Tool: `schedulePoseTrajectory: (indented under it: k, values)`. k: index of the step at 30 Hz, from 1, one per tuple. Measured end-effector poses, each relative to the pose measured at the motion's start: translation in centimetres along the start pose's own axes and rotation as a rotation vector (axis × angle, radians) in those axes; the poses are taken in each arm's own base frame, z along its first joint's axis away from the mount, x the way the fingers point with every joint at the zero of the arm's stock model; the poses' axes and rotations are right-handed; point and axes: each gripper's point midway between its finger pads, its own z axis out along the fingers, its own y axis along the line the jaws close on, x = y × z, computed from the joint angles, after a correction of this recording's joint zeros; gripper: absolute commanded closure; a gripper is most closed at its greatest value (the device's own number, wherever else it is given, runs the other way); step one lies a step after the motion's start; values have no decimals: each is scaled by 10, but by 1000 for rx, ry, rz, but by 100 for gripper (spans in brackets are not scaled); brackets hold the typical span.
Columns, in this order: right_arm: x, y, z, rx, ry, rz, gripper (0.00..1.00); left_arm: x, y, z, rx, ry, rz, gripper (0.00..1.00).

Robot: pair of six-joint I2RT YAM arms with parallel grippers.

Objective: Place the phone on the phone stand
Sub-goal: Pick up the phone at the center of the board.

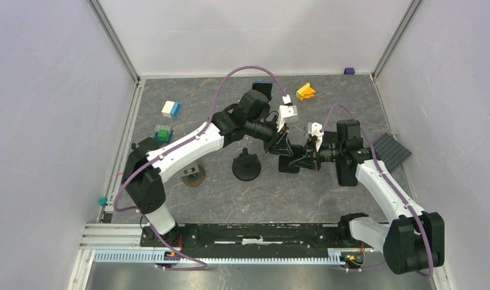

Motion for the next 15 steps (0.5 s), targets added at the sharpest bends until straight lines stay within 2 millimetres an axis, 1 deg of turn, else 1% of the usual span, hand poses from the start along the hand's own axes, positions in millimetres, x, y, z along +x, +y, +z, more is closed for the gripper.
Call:
schedulePoseTrajectory:
  k: [3, 7, 10, 15]
  values:
    - [1, -1, 0, 4, 5, -11, 100, 8, -5, 2, 14, 32, 35, 52]
    - [2, -1, 0, 4, 8, -22, 100, 10, -11, 3, 31, 65, 70, 45]
    - [4, -1, 0, 6, 16, -27, 100, 10, -12, 3, 38, 79, 90, 44]
    - [7, 0, 0, 1, 24, -25, 100, 16, -13, 4, 47, 105, 103, 44]
